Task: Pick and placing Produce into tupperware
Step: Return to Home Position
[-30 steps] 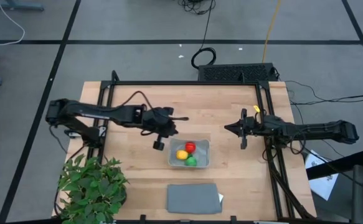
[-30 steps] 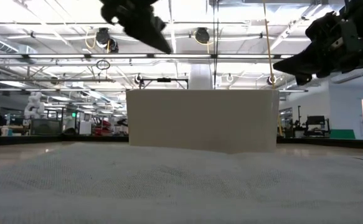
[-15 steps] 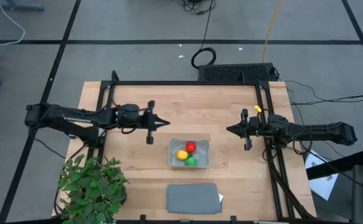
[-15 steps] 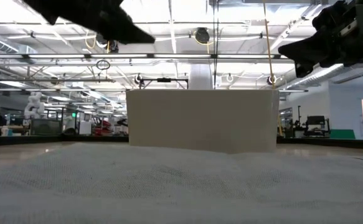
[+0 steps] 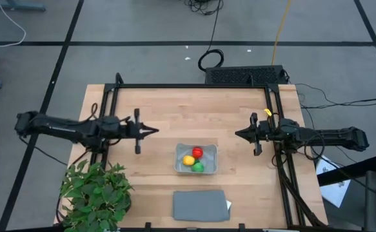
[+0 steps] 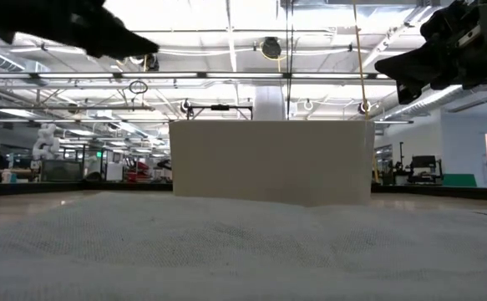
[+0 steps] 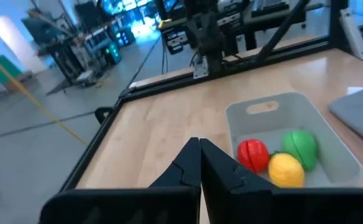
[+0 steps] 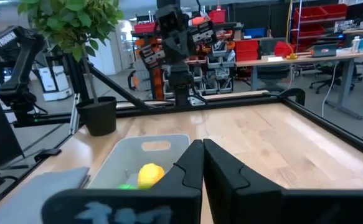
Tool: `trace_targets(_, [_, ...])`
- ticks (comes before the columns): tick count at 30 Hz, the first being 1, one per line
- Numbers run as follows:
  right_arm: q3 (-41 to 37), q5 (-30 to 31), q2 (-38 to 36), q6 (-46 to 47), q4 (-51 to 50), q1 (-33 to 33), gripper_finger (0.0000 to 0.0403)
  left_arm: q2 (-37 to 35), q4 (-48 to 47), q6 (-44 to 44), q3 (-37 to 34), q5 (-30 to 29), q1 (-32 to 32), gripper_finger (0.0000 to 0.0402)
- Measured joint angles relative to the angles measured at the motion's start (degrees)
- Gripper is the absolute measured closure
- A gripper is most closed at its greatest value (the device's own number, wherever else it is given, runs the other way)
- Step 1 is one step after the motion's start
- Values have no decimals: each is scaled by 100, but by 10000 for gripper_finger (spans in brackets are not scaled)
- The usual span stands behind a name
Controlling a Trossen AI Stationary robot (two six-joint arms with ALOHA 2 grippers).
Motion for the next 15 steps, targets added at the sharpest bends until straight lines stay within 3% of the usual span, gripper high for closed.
trace_targets(4, [0, 3, 4, -42, -7, 0, 403, -608, 74, 34, -518, 89, 33, 402])
trace_targets(11, [0, 7, 7, -44, -25, 0, 403, -1481, 657, -388, -1291, 1271, 330, 402])
trace_targets(15, [0, 13, -11, -50, 58, 0, 403, -1729, 556, -721, -1505, 1541, 390, 402])
